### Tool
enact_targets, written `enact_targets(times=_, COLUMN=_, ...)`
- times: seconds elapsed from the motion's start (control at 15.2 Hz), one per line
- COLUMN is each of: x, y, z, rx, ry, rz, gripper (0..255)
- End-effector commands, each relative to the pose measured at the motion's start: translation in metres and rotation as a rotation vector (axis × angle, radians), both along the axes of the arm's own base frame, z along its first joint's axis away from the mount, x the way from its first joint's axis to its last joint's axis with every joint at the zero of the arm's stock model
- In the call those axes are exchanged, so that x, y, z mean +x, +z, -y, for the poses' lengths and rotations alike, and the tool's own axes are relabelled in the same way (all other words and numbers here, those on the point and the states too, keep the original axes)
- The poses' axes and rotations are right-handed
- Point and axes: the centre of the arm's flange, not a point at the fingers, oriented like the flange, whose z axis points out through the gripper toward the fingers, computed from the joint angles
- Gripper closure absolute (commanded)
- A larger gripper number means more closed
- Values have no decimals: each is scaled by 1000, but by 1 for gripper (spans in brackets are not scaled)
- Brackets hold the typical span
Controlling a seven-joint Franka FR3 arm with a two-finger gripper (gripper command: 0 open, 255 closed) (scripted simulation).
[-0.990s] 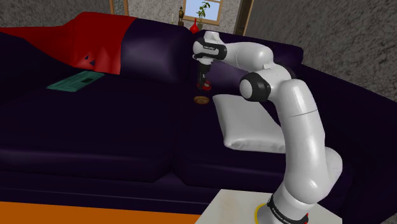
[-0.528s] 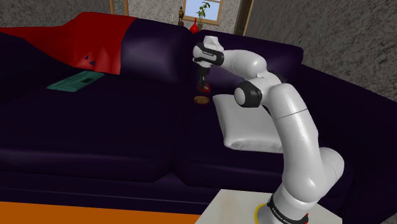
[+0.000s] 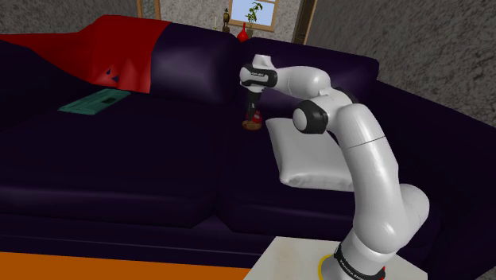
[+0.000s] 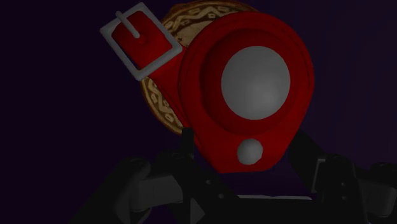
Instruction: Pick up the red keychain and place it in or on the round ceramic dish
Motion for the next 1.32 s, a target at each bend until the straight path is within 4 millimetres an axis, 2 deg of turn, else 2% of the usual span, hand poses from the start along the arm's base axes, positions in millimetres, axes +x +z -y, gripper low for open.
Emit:
enact_targets(times=0.0, x=-1, y=-5, z=-1, rx=0, ry=0, rz=0, gripper=255)
enact_targets(times=0.46, x=-1, y=-5, z=-1, rx=0, ry=0, rz=0, gripper=255)
enact_targets(times=0.53, x=-1, y=-5, z=-1, rx=0, ry=0, rz=0, gripper=0)
enact_targets(times=0.86, x=-1, y=-6, z=-1, rx=0, ry=0, rz=0, gripper=0)
enact_targets(times=1.12, x=-5, y=44, z=-2, rx=0, ry=0, rz=0, gripper=0)
enact_targets(times=1.25, x=-5, y=44, z=-2, rx=0, ry=0, rz=0, gripper=0)
